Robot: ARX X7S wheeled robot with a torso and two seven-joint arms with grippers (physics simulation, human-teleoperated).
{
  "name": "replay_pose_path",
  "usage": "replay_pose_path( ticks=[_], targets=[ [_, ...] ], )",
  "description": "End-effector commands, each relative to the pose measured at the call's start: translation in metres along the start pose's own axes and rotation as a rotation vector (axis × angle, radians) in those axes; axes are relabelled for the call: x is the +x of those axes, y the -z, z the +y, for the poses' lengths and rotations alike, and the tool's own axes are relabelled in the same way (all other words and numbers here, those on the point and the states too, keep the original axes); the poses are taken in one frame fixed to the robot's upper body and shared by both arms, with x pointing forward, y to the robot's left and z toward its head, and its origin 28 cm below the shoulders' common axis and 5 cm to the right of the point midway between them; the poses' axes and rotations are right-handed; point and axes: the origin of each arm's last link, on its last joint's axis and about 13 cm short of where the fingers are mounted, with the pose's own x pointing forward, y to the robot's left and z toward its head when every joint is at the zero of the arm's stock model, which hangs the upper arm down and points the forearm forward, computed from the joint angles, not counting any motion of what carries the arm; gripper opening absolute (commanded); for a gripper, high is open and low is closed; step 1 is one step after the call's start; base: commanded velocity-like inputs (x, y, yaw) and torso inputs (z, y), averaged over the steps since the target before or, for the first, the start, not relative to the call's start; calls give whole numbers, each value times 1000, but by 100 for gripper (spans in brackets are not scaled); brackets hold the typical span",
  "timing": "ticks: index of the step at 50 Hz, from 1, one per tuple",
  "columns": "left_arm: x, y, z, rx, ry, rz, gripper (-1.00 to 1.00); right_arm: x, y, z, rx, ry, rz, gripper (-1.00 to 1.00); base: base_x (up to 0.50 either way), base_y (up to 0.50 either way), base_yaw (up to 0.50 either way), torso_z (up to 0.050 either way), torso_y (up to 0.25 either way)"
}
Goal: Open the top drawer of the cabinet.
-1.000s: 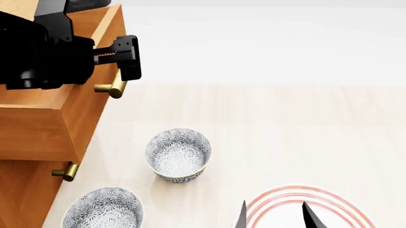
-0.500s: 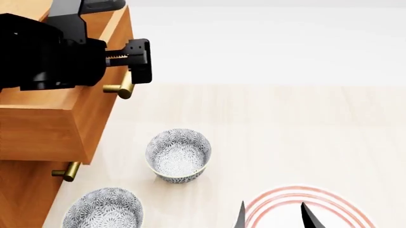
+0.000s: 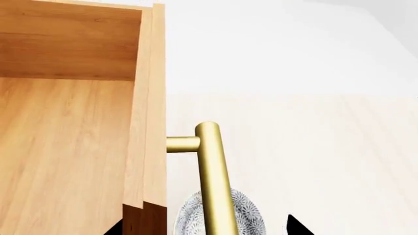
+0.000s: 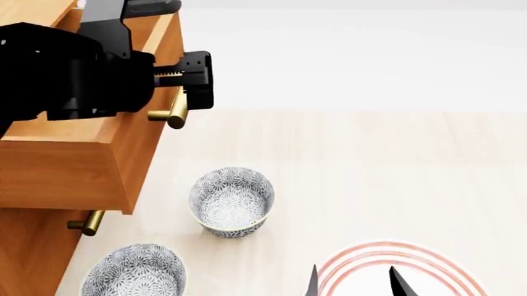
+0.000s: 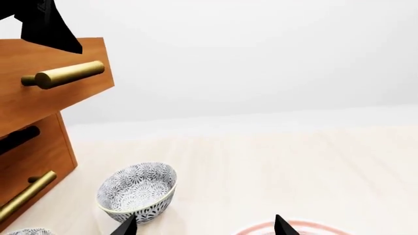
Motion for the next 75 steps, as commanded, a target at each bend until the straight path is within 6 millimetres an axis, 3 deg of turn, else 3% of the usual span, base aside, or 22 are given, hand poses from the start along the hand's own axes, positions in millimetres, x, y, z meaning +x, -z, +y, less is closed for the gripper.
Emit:
replay_pose_path(
  ticks=[1, 22, 37, 75],
  targets=[
    [9, 21, -25, -177, 286, 90, 100, -1, 1, 0, 2, -6, 2, 100, 0, 0, 0, 0, 0],
    [8, 23, -43, -198, 260, 87, 100, -4, 0, 0, 5, -10, -4, 100, -2, 0, -1, 0, 0],
    [10, 40, -63, -178, 281, 117, 100, -7, 2, -2, -18, 1, -20, 100, -4, 0, -1, 0, 0],
    [-9, 58, -105, -86, 364, 162, 100, -4, 11, 3, -81, -18, -21, 100, -8, 0, 0, 0, 0]
  ],
)
